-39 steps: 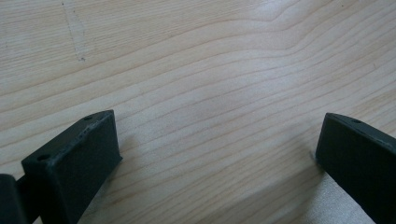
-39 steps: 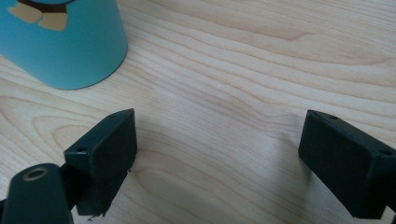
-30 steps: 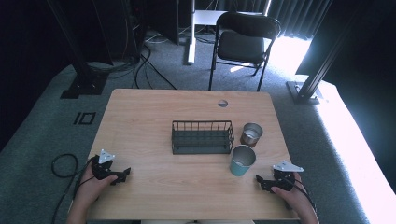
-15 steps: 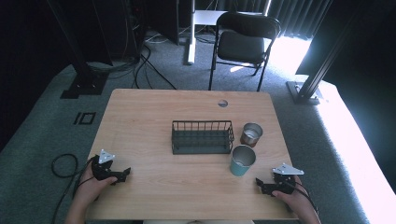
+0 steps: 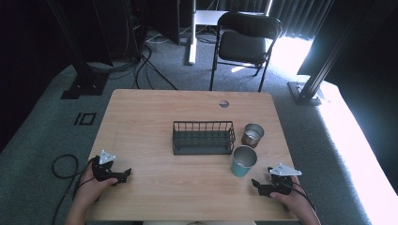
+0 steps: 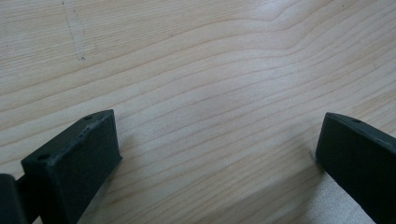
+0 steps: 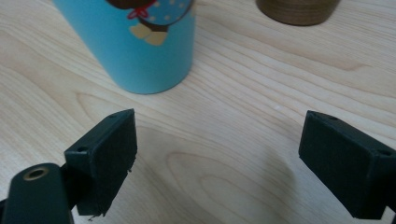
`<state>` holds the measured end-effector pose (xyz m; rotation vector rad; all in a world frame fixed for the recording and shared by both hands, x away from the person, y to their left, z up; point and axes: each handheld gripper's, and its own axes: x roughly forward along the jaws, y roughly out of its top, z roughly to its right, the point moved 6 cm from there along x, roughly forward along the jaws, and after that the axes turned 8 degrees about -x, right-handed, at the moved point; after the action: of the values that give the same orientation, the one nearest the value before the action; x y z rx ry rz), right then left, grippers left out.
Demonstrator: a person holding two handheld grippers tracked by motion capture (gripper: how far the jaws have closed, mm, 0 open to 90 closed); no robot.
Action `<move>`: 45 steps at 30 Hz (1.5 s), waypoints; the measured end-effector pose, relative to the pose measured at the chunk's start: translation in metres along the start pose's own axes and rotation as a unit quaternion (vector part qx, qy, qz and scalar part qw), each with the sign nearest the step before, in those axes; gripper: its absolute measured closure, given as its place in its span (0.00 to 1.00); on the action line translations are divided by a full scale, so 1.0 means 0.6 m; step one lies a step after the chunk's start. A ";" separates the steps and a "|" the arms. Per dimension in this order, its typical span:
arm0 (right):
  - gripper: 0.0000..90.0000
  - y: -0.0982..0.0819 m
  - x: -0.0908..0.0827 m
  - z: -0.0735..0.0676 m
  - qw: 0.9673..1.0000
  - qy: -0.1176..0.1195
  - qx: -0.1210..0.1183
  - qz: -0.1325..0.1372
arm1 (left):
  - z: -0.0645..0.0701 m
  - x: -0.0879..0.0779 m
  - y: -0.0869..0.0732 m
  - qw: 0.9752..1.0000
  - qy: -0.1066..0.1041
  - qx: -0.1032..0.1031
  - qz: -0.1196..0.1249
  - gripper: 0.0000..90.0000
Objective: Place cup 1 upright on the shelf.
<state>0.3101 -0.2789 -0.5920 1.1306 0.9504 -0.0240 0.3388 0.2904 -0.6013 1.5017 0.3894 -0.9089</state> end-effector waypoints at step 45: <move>0.14 0.094 0.009 -0.034 0.990 0.051 -0.038 0.125 | 0.000 0.000 0.000 1.000 0.000 0.000 0.000 0.00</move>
<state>0.3268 -0.2341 -0.5549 1.1818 0.8848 0.2739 0.3388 0.2904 -0.6013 1.5017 0.3894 -0.9091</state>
